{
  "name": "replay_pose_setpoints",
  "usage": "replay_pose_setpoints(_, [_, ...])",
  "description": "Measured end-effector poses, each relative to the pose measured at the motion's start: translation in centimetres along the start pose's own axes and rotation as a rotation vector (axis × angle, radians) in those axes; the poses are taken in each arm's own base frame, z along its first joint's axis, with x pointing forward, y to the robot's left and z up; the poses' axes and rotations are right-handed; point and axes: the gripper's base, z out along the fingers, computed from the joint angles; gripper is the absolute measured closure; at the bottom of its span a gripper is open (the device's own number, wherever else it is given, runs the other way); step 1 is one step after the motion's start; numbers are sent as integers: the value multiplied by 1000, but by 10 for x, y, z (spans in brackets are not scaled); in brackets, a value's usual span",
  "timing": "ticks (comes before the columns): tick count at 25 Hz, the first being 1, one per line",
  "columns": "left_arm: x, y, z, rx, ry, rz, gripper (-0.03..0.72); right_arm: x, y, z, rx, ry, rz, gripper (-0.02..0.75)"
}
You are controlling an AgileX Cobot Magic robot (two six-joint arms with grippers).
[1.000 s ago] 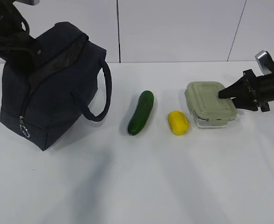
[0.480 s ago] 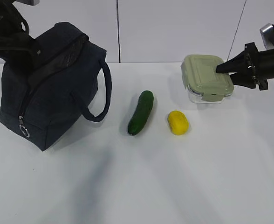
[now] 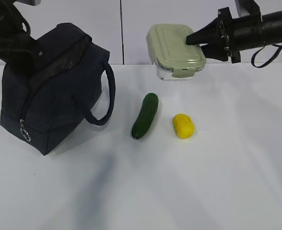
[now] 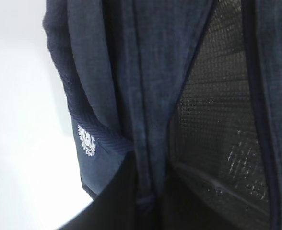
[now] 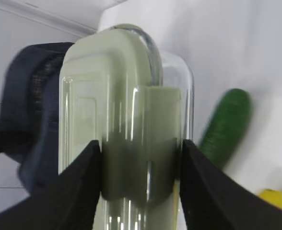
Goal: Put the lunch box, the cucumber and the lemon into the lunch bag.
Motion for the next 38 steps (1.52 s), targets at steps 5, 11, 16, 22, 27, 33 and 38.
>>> replay_pose_setpoints(5, [-2, -11, 0, 10, -4, 27, 664, -4, 34, 18, -78, -5, -11, 372])
replay_pose_setpoints(11, [-5, -25, 0, 39, -20, 51, 664, 0, 67, 32, -134, 19, -38, 372])
replay_pose_setpoints(16, [-7, -37, 0, 66, -34, 66, 664, 7, 84, 47, -163, 57, -45, 372])
replay_pose_setpoints(22, [-8, -47, -1, 113, -45, 57, 664, 17, 97, 64, -186, 103, -57, 374])
replay_pose_setpoints(27, [-9, -50, -1, 152, -49, 35, 664, 23, 94, 65, -133, 160, -103, 374])
replay_pose_setpoints(33, [-9, -54, -2, 194, -54, 10, 664, 33, 83, 66, -62, 225, -127, 374])
replay_pose_setpoints(38, [-10, -57, -3, 230, -62, -11, 665, 42, 71, 67, -7, 281, -133, 374])
